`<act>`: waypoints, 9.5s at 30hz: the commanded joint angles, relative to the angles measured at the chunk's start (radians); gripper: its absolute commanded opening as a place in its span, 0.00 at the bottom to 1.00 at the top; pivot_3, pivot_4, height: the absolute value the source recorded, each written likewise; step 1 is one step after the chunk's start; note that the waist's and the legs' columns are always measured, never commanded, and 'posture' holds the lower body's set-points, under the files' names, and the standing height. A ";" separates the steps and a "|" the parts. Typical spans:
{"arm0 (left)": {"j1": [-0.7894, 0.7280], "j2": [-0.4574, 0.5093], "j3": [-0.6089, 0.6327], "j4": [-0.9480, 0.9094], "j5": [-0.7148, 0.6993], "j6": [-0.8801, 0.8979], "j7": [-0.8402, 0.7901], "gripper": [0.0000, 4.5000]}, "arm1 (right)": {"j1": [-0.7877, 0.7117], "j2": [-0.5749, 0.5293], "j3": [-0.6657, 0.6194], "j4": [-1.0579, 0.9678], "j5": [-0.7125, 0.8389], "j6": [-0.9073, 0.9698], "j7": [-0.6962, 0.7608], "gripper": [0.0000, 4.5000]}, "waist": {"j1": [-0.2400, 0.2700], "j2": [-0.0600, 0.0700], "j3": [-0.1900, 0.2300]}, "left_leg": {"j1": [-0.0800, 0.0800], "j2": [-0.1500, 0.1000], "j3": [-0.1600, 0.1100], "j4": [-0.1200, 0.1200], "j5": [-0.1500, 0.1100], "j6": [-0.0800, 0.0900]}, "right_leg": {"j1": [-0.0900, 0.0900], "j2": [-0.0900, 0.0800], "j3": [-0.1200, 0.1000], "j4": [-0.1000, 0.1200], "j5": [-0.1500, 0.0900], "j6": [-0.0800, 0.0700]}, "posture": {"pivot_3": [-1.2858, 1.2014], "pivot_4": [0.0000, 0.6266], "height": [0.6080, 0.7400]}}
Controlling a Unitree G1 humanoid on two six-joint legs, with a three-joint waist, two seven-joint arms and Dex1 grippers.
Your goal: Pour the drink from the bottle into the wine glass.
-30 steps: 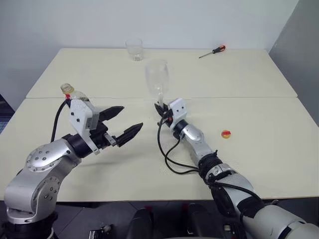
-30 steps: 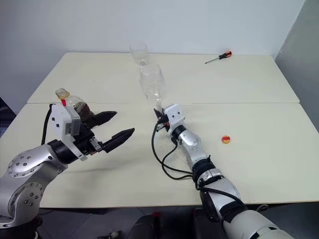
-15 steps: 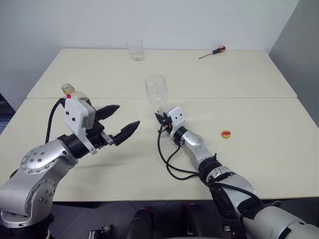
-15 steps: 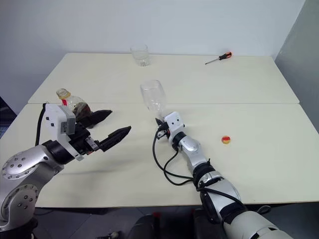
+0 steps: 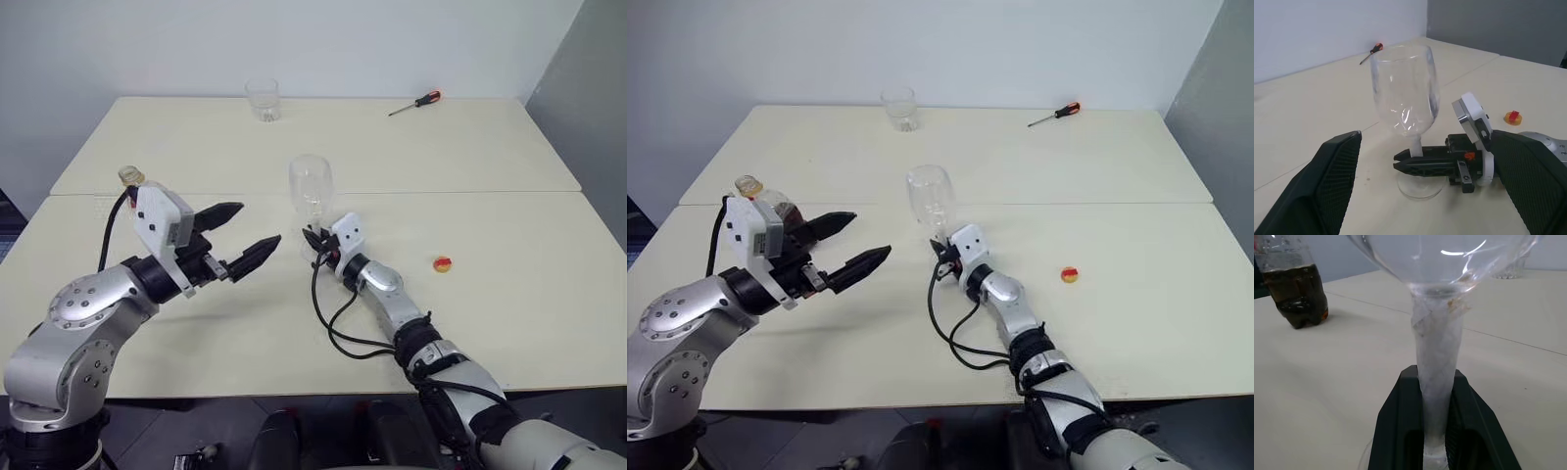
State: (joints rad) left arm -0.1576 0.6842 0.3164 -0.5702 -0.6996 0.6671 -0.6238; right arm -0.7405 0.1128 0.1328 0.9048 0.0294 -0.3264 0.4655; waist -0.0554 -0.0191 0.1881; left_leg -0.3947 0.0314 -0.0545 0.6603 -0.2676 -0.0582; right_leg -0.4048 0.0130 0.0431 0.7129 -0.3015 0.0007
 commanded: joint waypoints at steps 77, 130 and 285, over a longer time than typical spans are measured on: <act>0.200 0.032 0.101 -0.030 0.007 -0.055 -0.015 1.00 | -0.161 0.023 -0.078 0.204 -0.036 -0.056 -0.035 0.99 | -0.002 0.000 0.000 | -0.001 0.000 0.000 0.000 0.000 0.000 | -0.001 0.000 0.000 0.000 0.000 -0.001 | 0.52 0.24 1.00; -0.031 -0.107 0.168 0.576 0.313 -0.426 0.264 1.00 | 0.329 -0.520 -0.149 -1.423 0.799 0.986 0.279 0.99 | 0.024 -0.002 -0.001 | -0.002 -0.001 -0.002 0.001 0.000 0.000 | 0.000 0.001 -0.002 -0.002 0.000 0.000 | 0.52 0.24 1.00; -1.216 -0.056 -0.533 1.775 1.029 -1.444 -0.168 0.25 | 0.036 -0.517 -0.104 -1.153 0.467 0.903 0.168 1.00 | 0.022 -0.003 0.000 | -0.006 -0.005 0.001 0.003 0.000 0.001 | -0.004 0.003 -0.005 0.001 0.000 0.000 | 0.52 0.24 1.00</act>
State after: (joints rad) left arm -1.3180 0.6068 -0.2169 1.2206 0.3254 -0.7489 -0.8175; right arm -0.6751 -0.4098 0.0452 -0.2212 0.4923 0.5829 0.6365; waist -0.0335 -0.0223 0.1876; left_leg -0.4008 0.0269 -0.0537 0.6632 -0.2677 -0.0576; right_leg -0.4093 0.0164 0.0377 0.7139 -0.3014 0.0008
